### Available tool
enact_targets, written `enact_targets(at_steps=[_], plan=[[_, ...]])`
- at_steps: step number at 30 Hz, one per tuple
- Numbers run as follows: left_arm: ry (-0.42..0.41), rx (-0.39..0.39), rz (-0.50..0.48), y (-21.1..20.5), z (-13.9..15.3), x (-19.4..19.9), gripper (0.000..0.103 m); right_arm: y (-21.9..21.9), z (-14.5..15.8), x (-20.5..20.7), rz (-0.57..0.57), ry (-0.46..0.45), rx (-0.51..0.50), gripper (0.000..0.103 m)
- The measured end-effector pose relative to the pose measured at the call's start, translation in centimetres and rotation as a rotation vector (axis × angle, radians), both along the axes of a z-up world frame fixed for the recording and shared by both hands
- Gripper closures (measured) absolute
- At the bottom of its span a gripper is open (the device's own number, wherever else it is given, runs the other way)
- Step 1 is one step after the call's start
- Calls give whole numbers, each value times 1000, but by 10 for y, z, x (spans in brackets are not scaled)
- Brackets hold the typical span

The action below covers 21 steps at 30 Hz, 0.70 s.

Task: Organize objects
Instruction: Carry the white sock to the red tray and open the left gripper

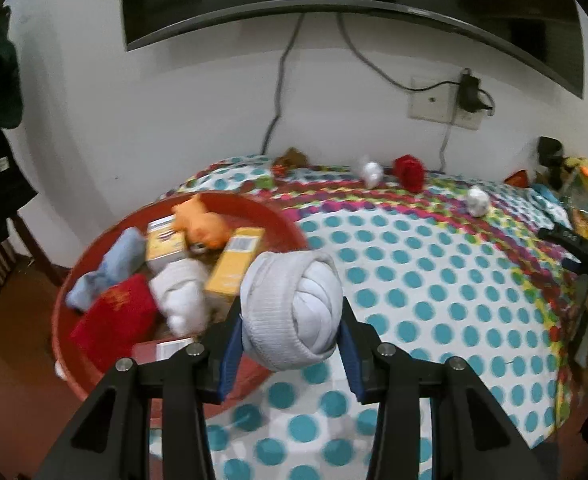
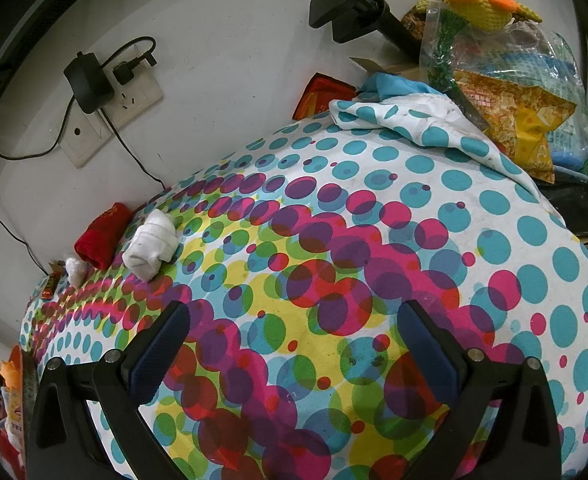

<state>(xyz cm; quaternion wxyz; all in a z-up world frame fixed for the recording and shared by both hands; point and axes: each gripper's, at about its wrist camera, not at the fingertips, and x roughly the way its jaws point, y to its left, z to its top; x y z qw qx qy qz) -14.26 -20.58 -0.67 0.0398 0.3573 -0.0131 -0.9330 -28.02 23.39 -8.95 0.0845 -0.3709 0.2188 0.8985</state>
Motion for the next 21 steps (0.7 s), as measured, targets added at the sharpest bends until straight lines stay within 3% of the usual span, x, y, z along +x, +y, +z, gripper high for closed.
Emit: enact_targets(at_steps=[21], plan=[[-56, -22, 178, -82, -30, 27, 60, -1, -1, 0, 0, 0, -1, 0]])
